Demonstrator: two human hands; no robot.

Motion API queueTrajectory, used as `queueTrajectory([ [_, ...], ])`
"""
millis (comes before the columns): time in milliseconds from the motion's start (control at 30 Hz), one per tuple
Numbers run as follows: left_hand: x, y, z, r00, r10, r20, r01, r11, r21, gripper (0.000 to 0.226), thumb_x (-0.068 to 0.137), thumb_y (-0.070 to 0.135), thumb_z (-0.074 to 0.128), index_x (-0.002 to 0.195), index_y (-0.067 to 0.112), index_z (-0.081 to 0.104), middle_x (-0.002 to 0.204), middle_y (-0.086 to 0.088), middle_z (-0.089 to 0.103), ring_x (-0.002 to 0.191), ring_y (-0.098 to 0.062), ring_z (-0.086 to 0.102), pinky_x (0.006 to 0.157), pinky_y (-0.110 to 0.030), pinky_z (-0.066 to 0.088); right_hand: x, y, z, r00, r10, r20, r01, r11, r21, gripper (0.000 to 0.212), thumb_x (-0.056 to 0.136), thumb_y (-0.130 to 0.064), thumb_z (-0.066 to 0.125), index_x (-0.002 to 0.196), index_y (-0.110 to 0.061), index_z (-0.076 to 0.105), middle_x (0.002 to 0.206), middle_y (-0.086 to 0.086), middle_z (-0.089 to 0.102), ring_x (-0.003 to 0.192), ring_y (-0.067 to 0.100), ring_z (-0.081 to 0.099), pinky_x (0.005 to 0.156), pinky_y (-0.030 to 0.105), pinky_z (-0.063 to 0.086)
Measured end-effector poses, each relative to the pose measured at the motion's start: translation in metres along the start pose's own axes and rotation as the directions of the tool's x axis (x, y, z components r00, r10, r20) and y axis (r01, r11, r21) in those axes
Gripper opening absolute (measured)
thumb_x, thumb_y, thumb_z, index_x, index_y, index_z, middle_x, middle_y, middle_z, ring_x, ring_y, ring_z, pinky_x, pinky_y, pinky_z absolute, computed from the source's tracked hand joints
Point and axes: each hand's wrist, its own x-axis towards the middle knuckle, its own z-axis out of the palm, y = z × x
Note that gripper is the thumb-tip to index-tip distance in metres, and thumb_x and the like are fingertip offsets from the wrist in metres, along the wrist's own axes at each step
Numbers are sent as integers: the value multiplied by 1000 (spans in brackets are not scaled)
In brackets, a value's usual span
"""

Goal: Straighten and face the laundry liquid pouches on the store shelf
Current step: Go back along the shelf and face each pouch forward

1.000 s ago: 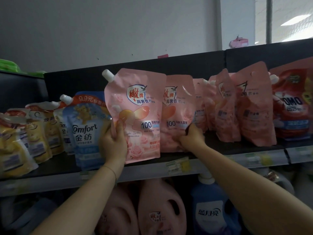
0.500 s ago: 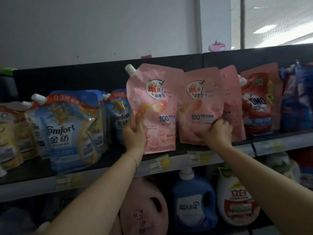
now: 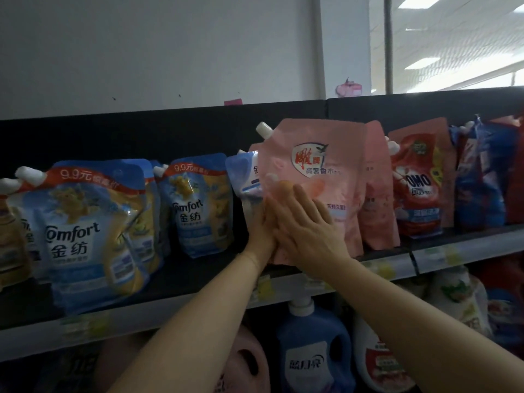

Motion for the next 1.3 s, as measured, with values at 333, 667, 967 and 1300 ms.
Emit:
queueTrajectory([
  [333, 41, -21, -71, 955, -90, -282, 181, 931, 316, 16, 91, 24, 54, 92, 10, 59, 95, -7, 65, 93, -26, 61, 74, -32, 47, 21, 0, 39, 984, 76, 163, -30, 963, -267, 61, 94, -46, 32, 146, -14, 35, 156, 6, 23, 145, 20, 11, 110, 38, 10],
  [667, 63, -49, -55, 950, -252, -186, 313, 781, 540, 43, 81, 47, 63, 113, 18, 64, 109, -3, 65, 98, -21, 63, 83, -31, 52, 24, 4, 56, 986, 138, 97, -111, 964, -242, 61, 92, -42, 30, 143, -11, 43, 155, 9, 27, 144, 24, 22, 109, 41, 17],
  [967, 44, -33, -69, 984, -15, -175, 145, 632, 761, 60, 63, 53, 64, 117, 29, 55, 109, 9, 65, 96, -12, 62, 76, -22, 48, 23, 1, 56, 989, 135, 55, -121, 970, -212, 60, 92, -42, 30, 140, -11, 47, 154, 9, 30, 143, 23, 25, 108, 40, 18],
  [1300, -21, 11, -97, 959, 123, -256, 154, 533, 832, 67, 77, 16, 74, 132, 8, 35, 111, -9, 62, 101, -26, 62, 72, -27, 46, 21, 1, 53, 987, 125, 104, -98, 967, -234, 61, 92, -44, 30, 142, -13, 44, 156, 8, 24, 145, 22, 19, 108, 39, 17],
])
